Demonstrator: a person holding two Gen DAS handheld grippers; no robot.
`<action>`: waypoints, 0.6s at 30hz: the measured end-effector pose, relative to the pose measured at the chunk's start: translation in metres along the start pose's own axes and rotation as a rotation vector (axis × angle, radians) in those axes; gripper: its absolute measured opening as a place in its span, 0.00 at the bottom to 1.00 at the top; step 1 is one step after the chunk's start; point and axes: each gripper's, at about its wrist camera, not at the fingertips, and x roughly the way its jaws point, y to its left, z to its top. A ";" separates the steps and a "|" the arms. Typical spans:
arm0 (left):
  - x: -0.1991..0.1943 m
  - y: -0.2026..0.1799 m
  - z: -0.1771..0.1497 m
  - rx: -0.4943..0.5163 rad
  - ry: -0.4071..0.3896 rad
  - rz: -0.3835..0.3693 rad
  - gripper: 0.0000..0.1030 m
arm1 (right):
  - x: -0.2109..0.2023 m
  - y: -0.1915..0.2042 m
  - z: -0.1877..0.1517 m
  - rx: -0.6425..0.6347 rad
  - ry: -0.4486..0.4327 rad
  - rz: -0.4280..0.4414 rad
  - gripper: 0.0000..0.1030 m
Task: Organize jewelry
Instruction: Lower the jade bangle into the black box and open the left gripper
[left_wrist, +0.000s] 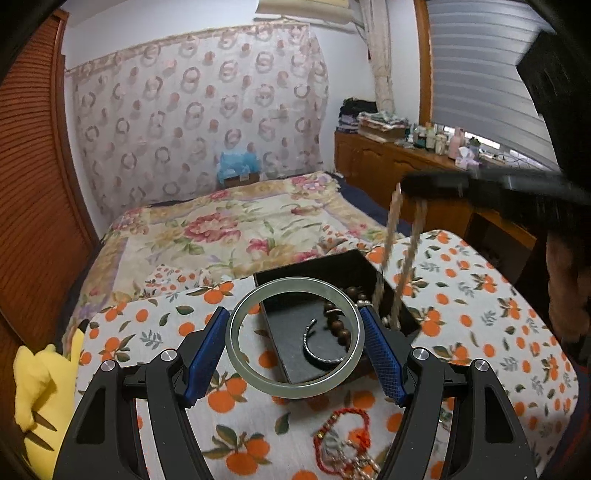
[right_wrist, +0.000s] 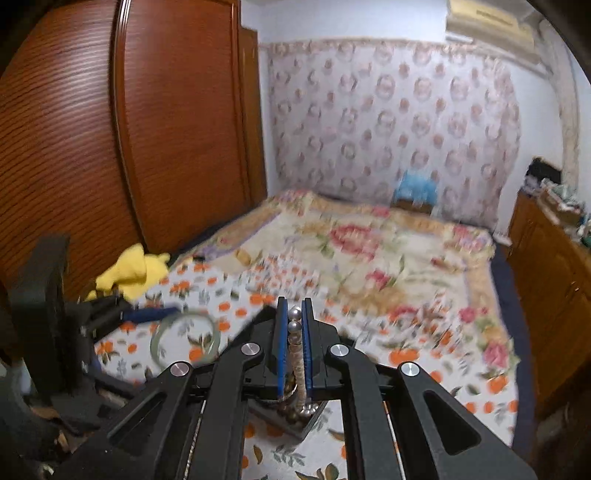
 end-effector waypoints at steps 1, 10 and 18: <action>0.006 0.000 0.000 -0.001 0.008 0.004 0.67 | 0.006 -0.001 -0.004 0.010 0.011 0.010 0.08; 0.040 0.001 0.001 -0.007 0.067 0.021 0.67 | 0.035 -0.010 -0.035 0.051 0.078 0.048 0.09; 0.055 -0.013 0.014 0.019 0.079 0.017 0.67 | 0.019 -0.023 -0.049 0.052 0.076 0.020 0.09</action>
